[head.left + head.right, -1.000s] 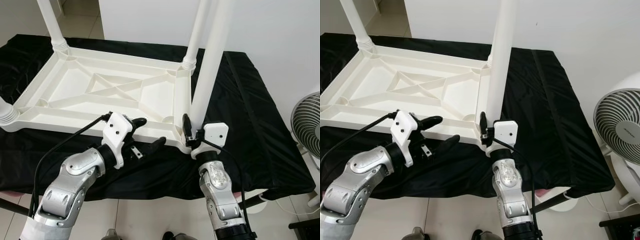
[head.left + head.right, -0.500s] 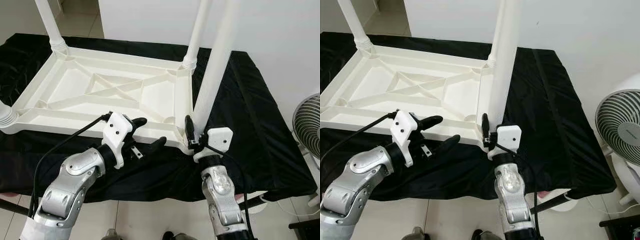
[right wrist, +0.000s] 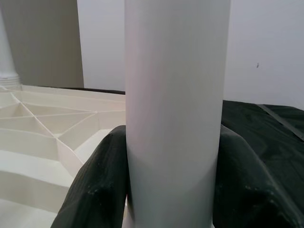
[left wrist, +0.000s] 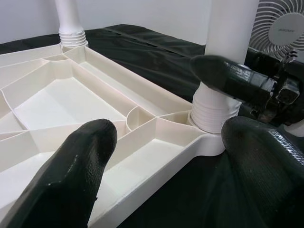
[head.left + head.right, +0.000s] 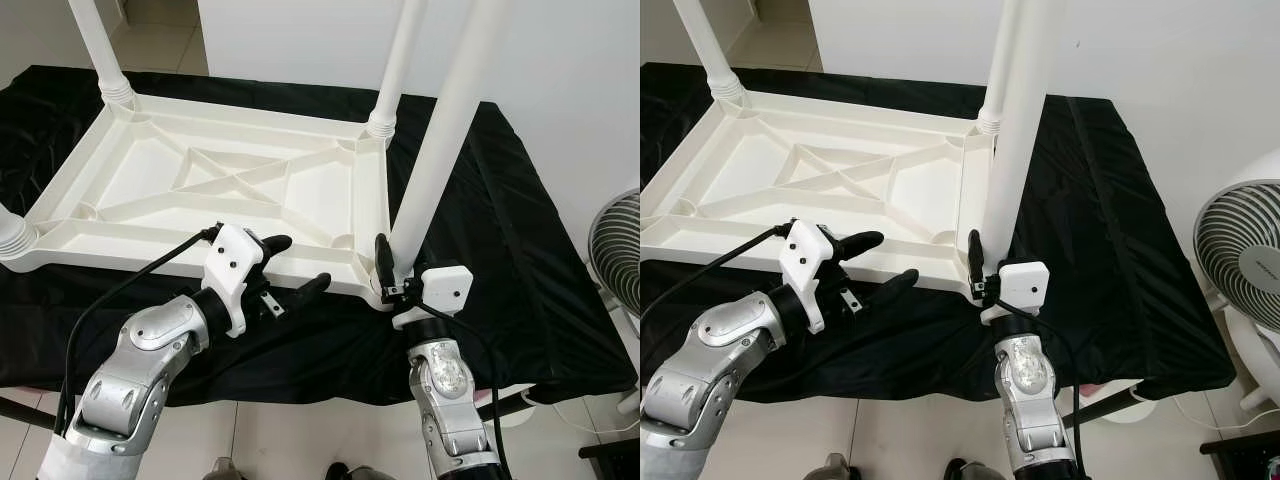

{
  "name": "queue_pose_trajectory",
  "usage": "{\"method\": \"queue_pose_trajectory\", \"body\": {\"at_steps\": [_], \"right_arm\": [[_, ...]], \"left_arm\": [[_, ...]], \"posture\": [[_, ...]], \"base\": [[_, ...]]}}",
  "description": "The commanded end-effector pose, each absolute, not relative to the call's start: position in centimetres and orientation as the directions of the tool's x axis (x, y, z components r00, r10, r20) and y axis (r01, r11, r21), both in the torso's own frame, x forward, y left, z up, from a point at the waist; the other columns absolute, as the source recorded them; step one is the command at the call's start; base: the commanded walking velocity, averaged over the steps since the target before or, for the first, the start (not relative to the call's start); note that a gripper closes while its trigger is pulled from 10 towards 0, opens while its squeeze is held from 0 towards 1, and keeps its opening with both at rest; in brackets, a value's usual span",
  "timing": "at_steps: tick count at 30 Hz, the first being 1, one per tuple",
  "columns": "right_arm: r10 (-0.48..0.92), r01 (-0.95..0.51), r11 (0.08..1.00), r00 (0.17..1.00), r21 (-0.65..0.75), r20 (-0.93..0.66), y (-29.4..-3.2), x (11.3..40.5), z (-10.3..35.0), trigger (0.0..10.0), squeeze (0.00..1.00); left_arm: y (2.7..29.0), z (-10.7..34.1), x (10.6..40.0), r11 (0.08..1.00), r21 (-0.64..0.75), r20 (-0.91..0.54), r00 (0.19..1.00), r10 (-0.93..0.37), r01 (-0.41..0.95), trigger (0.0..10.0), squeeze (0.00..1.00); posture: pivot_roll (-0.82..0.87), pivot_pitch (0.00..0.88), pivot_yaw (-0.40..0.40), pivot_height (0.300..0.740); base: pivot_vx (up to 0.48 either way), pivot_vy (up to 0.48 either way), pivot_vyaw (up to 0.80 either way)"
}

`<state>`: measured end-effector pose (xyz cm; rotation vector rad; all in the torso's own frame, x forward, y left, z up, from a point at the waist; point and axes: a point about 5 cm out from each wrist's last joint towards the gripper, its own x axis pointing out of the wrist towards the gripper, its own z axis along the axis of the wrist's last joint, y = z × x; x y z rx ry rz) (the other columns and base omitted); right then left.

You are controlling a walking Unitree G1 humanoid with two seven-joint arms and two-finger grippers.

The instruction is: Building children table

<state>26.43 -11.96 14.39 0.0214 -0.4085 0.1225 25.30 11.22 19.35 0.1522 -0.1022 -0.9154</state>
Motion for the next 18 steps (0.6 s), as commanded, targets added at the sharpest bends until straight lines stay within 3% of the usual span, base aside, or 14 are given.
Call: {"method": "queue_pose_trajectory", "body": {"at_steps": [1, 4, 6, 18], "right_arm": [[0.069, -0.077, 0.997, 0.964, 0.023, 0.258, -13.31, 25.94, 11.29, 10.0, 0.0], [0.074, -0.093, 0.994, 0.964, 0.062, 0.257, -13.29, 25.87, 11.16, 10.0, 0.0], [0.071, -0.122, 0.975, 0.962, 0.184, 0.264, -13.5, 25.69, 11.09, 10.0, 0.0], [0.114, -0.153, 0.981, 0.954, 0.123, 0.276, -13.75, 25.66, 10.84, 10.0, 0.0]], "left_arm": [[11.36, 19.55, 25.31, 0.616, 0.171, 0.031, 0.62, -0.784, 0.769, 10.0, 0.0], [11.38, 19.59, 25.32, 0.615, 0.172, 0.031, 0.62, -0.784, 0.769, 10.0, 0.0], [11.5, 19.75, 25.44, 0.612, 0.177, 0.029, 0.617, -0.786, 0.771, 10.0, 0.0], [11.58, 19.84, 25.53, 0.605, 0.181, 0.024, 0.611, -0.791, 0.776, 10.0, 0.0]], "posture": [[0.16, 0.149, -0.027, 0.74], [0.16, 0.149, -0.025, 0.74], [0.16, 0.148, -0.015, 0.74], [0.16, 0.148, -0.003, 0.74]], "base": [[0.0, 0.0, 0.0], [0.0, 0.0, 0.0], [0.0, 0.0, 0.0], [0.0, 0.0, 0.0]]}}
